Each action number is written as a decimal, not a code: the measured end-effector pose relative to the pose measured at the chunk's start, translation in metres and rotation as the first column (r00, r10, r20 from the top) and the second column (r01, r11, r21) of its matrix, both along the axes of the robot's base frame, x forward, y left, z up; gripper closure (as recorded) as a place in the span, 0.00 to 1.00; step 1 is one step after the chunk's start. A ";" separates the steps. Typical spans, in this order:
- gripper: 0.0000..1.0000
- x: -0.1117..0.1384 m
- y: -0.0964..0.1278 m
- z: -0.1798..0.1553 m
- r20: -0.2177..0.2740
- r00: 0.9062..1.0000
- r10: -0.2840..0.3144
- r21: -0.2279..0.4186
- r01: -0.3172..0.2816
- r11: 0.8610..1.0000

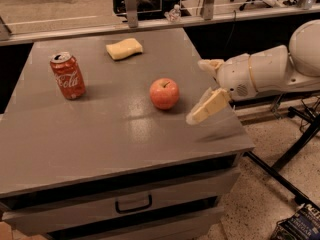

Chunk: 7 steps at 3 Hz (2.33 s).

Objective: Pick apple

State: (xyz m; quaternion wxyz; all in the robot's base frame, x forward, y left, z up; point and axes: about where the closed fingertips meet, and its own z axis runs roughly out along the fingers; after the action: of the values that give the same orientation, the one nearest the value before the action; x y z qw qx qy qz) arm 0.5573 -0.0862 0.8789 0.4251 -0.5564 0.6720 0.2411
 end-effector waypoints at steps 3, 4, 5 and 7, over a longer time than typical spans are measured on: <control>0.04 0.022 0.043 -0.028 -0.025 0.995 0.094 0.039 -0.093 0.995; 0.27 0.026 0.053 -0.030 -0.023 0.993 0.119 0.058 -0.117 0.991; 0.58 0.024 0.057 -0.028 -0.025 0.990 0.136 0.089 -0.134 0.987; 1.00 0.017 0.065 0.011 0.036 0.981 0.190 0.121 -0.193 0.974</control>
Offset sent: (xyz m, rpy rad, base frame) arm 0.0255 0.0412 -0.0297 0.0344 0.0279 0.0910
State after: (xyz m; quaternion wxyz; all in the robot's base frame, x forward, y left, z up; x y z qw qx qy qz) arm 0.5748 -0.0215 0.8904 0.4416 -0.5940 0.5939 0.3153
